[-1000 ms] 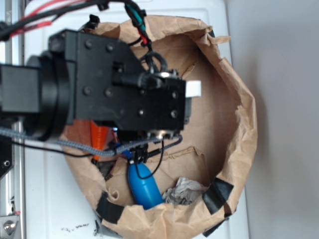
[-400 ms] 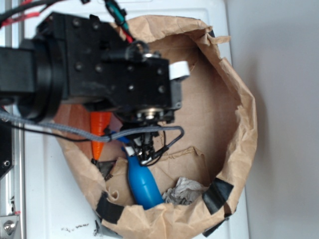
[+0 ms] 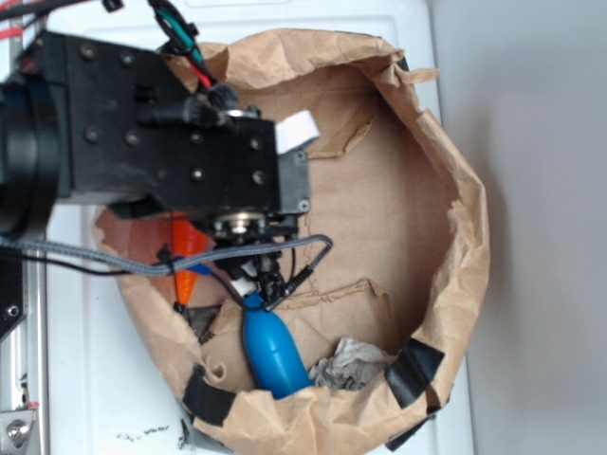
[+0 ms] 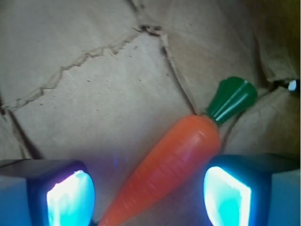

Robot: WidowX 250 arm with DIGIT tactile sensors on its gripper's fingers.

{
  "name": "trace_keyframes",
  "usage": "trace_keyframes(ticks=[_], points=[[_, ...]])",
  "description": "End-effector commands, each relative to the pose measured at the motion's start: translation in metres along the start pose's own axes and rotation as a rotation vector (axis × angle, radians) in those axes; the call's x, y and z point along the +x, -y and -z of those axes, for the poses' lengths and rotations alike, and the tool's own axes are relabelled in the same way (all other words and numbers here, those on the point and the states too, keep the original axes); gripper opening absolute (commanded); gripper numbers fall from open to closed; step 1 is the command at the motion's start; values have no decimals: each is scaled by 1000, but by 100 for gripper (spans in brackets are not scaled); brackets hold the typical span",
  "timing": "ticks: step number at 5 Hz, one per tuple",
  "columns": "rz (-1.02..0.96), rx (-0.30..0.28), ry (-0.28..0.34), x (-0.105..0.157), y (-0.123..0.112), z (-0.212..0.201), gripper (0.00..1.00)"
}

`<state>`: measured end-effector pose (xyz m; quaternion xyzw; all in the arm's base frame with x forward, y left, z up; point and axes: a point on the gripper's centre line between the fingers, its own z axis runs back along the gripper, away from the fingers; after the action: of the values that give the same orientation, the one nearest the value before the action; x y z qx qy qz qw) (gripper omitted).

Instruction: Grab the carrot.

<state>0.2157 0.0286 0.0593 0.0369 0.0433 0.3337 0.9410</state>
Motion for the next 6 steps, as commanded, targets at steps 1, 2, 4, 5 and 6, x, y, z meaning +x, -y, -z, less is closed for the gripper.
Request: trace_keyframes(ticks=[1,2,4,5,6], points=[[-25,63,-63,16,-12,18,100],[-26,90,-71,14,-14,36,100],[-39,70,-56,-3,-21,41,0],[-55,43,-50,-2,-24,34,0],[-82,25,-42,-5,-26,27,0]])
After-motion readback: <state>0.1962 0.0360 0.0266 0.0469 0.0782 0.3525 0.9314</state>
